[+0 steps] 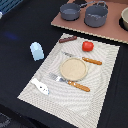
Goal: Interact with the objects in diverse but meaningful ways.
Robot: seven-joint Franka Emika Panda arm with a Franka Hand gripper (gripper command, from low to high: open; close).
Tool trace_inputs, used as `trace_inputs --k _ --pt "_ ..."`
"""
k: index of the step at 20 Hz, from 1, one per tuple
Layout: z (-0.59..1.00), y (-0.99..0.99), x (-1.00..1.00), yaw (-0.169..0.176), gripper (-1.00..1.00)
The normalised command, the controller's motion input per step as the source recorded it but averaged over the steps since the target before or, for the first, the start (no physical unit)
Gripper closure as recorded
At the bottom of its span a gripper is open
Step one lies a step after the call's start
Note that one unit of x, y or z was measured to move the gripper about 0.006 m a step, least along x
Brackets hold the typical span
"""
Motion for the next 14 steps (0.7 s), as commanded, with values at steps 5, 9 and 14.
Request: trace_inputs --k 5,9,14 --pt "-0.15 -0.06 0.32 -0.006 -1.00" --pt "-0.18 -0.02 0.53 -0.005 -1.00" --pt "-0.22 0.00 0.50 -0.003 -1.00"
